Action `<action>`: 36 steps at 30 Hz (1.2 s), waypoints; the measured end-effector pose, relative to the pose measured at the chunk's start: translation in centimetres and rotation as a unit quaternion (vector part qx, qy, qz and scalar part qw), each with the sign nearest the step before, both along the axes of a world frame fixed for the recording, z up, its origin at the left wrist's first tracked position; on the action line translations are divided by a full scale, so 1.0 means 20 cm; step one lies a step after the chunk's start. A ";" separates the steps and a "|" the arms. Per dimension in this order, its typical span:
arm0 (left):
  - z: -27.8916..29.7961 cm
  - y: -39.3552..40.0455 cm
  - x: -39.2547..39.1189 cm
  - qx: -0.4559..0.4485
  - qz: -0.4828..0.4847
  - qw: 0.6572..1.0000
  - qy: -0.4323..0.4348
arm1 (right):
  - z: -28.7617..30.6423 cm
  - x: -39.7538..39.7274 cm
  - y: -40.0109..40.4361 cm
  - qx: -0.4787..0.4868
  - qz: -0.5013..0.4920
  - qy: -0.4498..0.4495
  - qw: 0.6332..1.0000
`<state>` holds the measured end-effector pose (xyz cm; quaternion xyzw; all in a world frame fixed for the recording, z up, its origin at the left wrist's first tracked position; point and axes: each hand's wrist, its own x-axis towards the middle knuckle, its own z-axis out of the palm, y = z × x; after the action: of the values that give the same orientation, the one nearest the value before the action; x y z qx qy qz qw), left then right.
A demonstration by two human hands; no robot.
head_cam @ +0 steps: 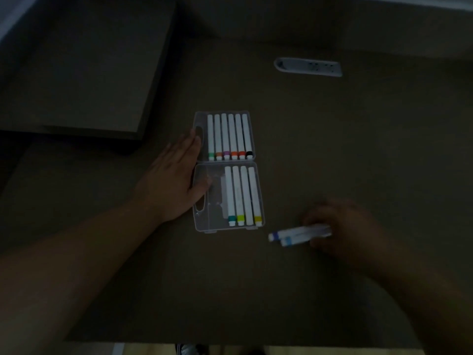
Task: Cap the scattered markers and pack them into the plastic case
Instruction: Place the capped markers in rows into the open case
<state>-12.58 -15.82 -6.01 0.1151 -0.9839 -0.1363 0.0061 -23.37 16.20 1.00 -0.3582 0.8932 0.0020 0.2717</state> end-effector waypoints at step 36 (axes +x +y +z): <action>0.02 0.00 0.00 0.016 -0.003 1.000 -0.009 | 0.02 -0.15 -0.34 -0.070 -0.268 -0.019 0.961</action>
<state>-12.64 -15.81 -5.59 0.1134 -0.9819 -0.1515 -0.0049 -26.27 9.41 1.39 -0.1236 0.9490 -0.1404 0.2538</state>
